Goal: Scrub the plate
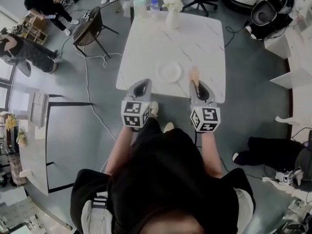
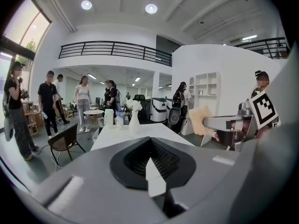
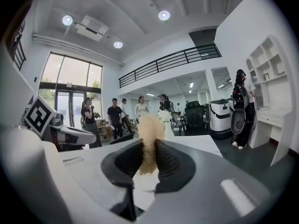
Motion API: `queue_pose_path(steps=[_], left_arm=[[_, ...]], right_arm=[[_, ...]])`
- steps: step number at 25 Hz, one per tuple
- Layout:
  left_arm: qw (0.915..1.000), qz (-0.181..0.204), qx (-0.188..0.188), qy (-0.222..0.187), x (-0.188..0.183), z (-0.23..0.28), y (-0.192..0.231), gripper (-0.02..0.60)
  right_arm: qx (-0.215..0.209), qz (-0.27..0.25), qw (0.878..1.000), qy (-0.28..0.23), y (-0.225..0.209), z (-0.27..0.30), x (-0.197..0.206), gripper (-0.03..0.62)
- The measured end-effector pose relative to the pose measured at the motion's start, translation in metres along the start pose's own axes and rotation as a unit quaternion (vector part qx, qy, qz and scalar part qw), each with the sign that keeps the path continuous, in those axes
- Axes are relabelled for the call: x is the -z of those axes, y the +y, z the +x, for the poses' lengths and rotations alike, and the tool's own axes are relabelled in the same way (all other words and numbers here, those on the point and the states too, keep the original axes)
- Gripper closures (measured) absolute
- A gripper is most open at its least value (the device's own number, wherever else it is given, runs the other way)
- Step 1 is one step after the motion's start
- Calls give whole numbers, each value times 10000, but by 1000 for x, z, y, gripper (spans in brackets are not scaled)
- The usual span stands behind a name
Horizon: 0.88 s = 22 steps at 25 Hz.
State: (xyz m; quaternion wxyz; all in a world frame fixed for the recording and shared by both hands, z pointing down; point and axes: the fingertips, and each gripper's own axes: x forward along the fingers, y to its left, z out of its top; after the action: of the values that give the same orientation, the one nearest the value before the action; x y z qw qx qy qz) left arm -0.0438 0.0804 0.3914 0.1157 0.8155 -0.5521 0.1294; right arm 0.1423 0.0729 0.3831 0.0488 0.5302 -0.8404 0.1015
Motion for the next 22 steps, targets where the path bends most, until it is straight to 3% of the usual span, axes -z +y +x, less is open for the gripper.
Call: queue_pose_path(steps=[14, 22], left_arm=[[9988, -47, 336, 360, 17, 78, 35, 575], [9947, -125, 508, 884, 51, 130, 56, 575]], right_arm=[[197, -6, 9991, 368, -20, 68, 17, 528], [174, -93, 9967, 784, -31, 129, 36, 526]])
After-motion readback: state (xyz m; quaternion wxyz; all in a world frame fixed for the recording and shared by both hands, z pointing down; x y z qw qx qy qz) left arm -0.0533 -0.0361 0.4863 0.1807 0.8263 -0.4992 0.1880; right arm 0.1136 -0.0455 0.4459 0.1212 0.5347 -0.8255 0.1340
